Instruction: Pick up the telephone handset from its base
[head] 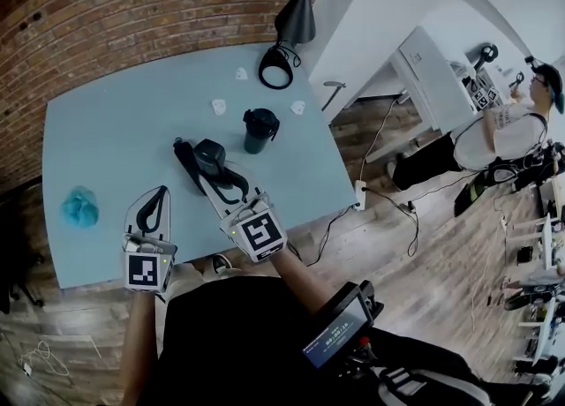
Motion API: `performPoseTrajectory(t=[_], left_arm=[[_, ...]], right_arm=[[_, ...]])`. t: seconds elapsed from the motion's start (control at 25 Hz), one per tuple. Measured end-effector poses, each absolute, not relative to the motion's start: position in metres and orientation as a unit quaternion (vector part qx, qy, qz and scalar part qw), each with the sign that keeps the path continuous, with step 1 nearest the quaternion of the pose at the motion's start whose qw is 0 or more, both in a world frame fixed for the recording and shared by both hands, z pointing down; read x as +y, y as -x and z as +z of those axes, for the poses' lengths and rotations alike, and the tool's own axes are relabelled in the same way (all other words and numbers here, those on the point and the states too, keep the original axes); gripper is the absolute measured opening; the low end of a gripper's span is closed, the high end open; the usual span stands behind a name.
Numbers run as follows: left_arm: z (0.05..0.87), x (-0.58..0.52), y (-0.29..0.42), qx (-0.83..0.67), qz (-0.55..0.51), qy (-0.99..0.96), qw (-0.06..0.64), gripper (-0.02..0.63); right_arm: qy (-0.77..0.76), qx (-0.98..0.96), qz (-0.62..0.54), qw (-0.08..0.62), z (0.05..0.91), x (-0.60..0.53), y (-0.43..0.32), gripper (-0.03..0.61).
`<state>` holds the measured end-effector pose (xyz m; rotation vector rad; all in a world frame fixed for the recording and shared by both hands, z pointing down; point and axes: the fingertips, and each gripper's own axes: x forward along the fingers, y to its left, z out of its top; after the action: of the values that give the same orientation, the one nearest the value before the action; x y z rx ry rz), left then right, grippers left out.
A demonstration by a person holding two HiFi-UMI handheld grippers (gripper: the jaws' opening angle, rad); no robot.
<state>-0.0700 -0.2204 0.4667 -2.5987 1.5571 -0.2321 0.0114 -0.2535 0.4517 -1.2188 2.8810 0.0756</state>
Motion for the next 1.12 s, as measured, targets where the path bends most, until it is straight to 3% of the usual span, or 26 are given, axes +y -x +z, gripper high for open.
performPoseTrajectory(t=[1.12], left_arm=[[0.497,-0.212,0.073,0.522,-0.077,0.849,0.015,0.018]], right_arm=[[0.397,0.917,-0.027,-0.016,0.5,-0.253,-0.019,0.154]])
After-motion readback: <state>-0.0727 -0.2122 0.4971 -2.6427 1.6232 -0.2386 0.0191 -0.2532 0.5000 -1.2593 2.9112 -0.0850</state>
